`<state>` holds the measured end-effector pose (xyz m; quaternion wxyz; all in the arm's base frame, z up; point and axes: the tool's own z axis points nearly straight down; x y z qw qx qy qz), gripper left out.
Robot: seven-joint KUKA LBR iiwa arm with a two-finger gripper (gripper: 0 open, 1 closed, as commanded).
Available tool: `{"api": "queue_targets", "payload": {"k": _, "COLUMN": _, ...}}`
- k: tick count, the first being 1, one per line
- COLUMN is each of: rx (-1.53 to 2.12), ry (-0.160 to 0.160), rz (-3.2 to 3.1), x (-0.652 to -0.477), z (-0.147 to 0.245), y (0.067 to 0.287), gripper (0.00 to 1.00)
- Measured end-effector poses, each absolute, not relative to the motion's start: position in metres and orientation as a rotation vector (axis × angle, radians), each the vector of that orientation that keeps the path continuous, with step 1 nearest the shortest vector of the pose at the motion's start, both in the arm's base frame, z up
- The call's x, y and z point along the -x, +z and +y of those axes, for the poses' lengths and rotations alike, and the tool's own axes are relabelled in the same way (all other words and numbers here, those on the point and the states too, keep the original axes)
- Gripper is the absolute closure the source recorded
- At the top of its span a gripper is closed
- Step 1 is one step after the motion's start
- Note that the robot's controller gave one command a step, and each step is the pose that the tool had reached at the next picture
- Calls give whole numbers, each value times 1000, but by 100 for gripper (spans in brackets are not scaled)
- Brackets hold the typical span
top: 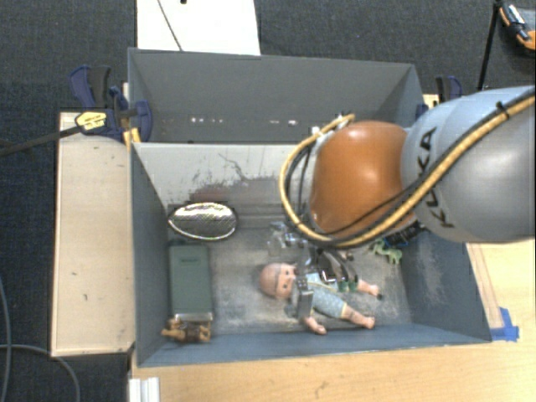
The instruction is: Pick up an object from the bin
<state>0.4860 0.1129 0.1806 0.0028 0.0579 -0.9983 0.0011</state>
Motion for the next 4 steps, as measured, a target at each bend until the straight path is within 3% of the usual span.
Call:
{"api": "queue_targets", "payload": {"k": 1, "rx": -297, "ry": -4, "rz": -3147, "x": -516, "z": 100, "y": 169, "gripper": 0}}
{"api": "queue_targets", "payload": {"k": 2, "rx": -526, "ry": 0, "rz": -3105, "x": -525, "z": 70, "y": 104, "gripper": 0}}
{"api": "queue_targets", "payload": {"k": 3, "rx": -677, "ry": 0, "rz": -3066, "x": -539, "z": 53, "y": 72, "gripper": 100}}
{"api": "queue_targets", "payload": {"k": 4, "rx": -674, "ry": 0, "rz": -3066, "x": -539, "z": 53, "y": 72, "gripper": 100}}
